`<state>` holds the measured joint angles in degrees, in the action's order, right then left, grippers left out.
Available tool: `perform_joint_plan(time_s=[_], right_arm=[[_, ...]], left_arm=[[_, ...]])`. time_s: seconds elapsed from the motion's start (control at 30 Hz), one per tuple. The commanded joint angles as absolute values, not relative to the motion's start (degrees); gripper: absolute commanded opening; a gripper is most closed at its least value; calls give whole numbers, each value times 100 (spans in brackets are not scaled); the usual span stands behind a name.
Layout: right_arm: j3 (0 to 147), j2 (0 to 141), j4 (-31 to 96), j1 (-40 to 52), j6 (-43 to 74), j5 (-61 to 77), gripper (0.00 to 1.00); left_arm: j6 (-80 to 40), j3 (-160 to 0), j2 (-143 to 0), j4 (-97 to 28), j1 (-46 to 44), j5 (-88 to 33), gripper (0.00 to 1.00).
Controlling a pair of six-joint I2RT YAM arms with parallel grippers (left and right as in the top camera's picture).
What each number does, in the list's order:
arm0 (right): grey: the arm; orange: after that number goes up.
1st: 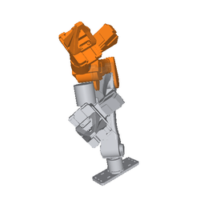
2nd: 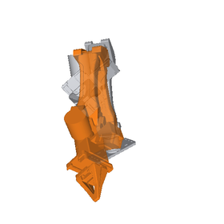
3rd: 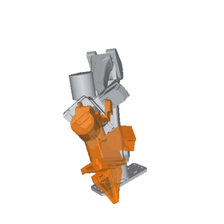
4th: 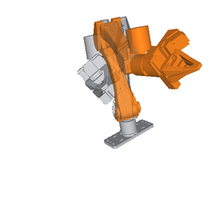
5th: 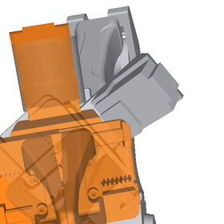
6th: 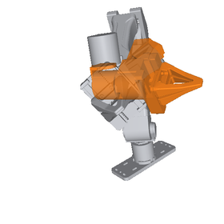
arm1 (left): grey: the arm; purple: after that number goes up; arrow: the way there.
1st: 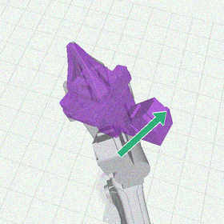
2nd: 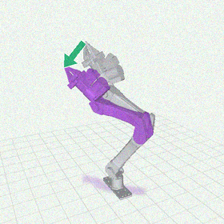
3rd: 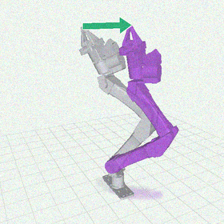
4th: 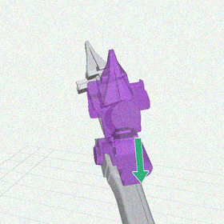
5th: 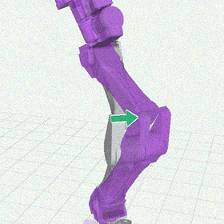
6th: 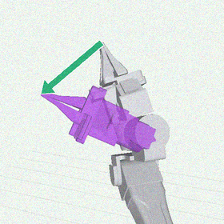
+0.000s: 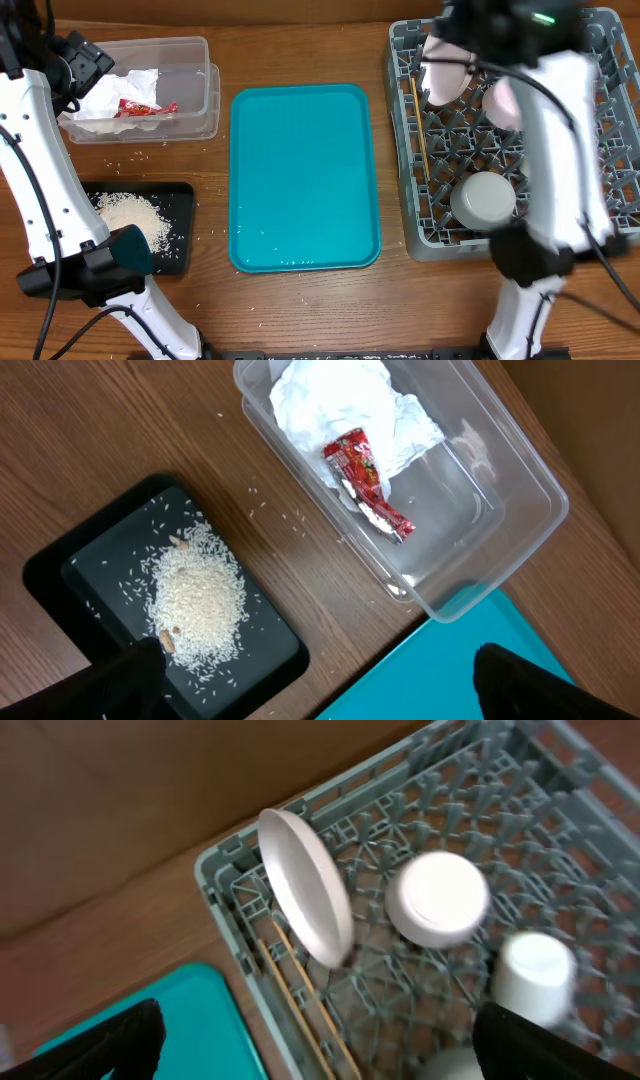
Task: Sort waste into correct bins and load items into the dishwasher
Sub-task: 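Stand the plate upright in the rack's back-left slots and open the right gripper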
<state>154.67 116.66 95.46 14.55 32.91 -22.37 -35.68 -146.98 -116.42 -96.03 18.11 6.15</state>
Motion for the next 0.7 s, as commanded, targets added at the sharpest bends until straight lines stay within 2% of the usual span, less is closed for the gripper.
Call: perform_joint_plan(time_s=[0.0, 0.13, 0.27, 0.67], right_arm=[[15504, 11159, 9708, 1406, 2823, -1343, 100], [15393, 10637, 9708, 1520, 2499, -226, 100], [14934, 9994, 9708, 1686, 2497, -115, 100], [11542, 7181, 9706, 1708, 2226, -119, 100]], left_arm=[[-3601, -14737, -11649, -9598, 1798, 593, 100], [-3601, -14737, -11649, -9598, 1798, 593, 100], [-3599, -14737, -11649, -9598, 1798, 593, 100], [-3599, -14737, -11649, -9598, 1798, 593, 100]])
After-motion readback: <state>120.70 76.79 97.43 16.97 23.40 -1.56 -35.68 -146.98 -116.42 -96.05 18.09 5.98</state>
